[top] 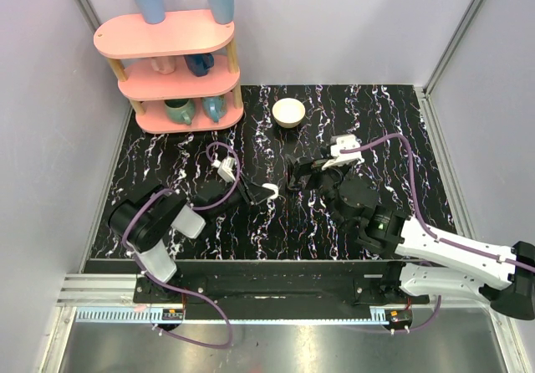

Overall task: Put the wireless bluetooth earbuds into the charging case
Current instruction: Place the charging case with the earbuds at the center of the board.

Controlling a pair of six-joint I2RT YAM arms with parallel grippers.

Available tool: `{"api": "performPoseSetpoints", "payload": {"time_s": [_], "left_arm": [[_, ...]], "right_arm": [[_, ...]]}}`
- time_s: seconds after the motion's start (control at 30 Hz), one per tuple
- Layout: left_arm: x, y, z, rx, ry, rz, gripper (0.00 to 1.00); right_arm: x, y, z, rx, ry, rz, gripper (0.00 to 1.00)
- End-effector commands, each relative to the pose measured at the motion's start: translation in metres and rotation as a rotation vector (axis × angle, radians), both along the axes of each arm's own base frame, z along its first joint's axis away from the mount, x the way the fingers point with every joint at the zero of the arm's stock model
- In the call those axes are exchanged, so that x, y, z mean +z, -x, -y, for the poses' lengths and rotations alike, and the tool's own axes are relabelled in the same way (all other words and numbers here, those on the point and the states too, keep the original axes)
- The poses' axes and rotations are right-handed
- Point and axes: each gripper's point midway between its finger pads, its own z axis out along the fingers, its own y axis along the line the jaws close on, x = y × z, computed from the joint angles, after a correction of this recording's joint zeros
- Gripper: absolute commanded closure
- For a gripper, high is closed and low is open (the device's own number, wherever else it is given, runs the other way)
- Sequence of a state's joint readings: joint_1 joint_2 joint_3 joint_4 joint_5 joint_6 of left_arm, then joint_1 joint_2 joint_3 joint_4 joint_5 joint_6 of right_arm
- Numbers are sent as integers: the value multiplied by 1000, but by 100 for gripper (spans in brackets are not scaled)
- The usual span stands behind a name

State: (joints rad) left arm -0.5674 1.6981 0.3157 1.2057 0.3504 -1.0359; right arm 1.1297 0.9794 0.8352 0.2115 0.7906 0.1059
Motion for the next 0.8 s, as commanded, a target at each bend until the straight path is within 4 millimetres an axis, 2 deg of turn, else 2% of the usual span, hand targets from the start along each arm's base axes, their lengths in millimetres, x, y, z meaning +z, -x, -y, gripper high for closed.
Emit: {"api": "performPoseSetpoints", "payload": {"time_s": [0.0,0.07,0.1,0.23,0.3,0.43,0.57,0.6,0.7,0.77], "left_arm": [[5,-13,2,44,25,24,92],[2,-12,3,41,38,8,92],[-4,-12,4,40,34,-6,92],[-2,-10,9,12,79,1,91],[-10,-9,10,11,80,-21,89],[-14,-7,10,4,94,-31,87],[-16,-5,10,-1,90,-33,80],[-16,-4,11,-4,89,-34,71],[-13,-5,10,-7,85,-22,69],[-15,-4,10,-8,66,-18,61]], "right_arm": [[13,-5,-1,-19,-47,8,0],[8,-11,-10,-33,1,-17,0],[-6,-14,-17,-31,63,-46,0],[-13,-16,-30,-2,77,-74,0],[-15,-18,-30,-8,57,-85,0],[-18,-19,-30,-4,38,-97,0],[-19,-20,-28,-8,39,-101,0],[-20,-21,-27,-12,37,-103,0],[-20,-20,-27,-6,31,-108,0],[-20,-21,-26,-7,29,-110,0]]}}
